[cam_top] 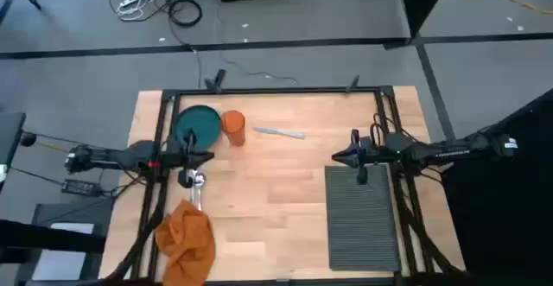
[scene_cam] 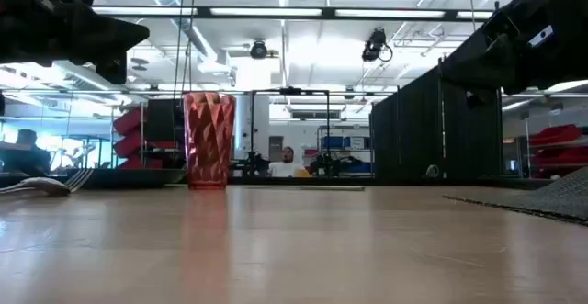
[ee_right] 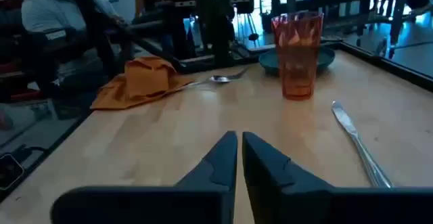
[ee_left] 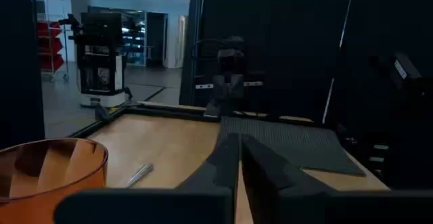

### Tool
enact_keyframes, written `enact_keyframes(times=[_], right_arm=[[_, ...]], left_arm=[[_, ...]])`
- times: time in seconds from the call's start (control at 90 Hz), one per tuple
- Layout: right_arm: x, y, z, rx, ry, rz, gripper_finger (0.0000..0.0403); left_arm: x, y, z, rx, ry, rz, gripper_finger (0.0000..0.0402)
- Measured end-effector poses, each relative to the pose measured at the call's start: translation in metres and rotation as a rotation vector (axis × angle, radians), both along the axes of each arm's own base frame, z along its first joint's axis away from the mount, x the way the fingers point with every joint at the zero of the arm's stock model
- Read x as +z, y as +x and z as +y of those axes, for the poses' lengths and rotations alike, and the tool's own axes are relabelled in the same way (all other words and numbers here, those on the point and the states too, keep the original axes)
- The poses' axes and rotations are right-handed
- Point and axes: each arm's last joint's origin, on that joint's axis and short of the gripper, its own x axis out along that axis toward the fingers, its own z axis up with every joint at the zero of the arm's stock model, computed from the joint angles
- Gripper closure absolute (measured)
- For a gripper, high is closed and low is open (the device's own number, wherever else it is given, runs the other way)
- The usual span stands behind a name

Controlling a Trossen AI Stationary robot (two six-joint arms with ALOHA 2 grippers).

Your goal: Set table place

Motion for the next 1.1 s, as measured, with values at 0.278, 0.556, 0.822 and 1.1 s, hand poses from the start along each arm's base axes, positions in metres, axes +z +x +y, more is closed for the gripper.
enact_keyframes(times=[0.278, 0.556, 0.822, 1.1], right_arm=[[0.0000, 0.0000, 0.0000, 0.000, 0.000, 0.000, 0.0402], [0.0000, 0.0000, 0.0000, 0.000, 0.000, 0.000, 0.0401], [0.0000, 0.0000, 0.0000, 0.000, 0.000, 0.000, 0.0401], [0.0000, 0.0000, 0.0000, 0.000, 0.000, 0.000, 0.0401]], left_arm=[[0.0000, 0.0000, 0.0000, 0.000, 0.000, 0.000, 0.0401], [0.0000, 0.0000, 0.0001, 0.002, 0.001, 0.000, 0.0401], [0.0028, -0.0005, 0.0002, 0.005, -0.004, -0.030, 0.0401], [0.0057, -0.0010, 0.0003, 0.005, -0.007, -0.060, 0.0401]])
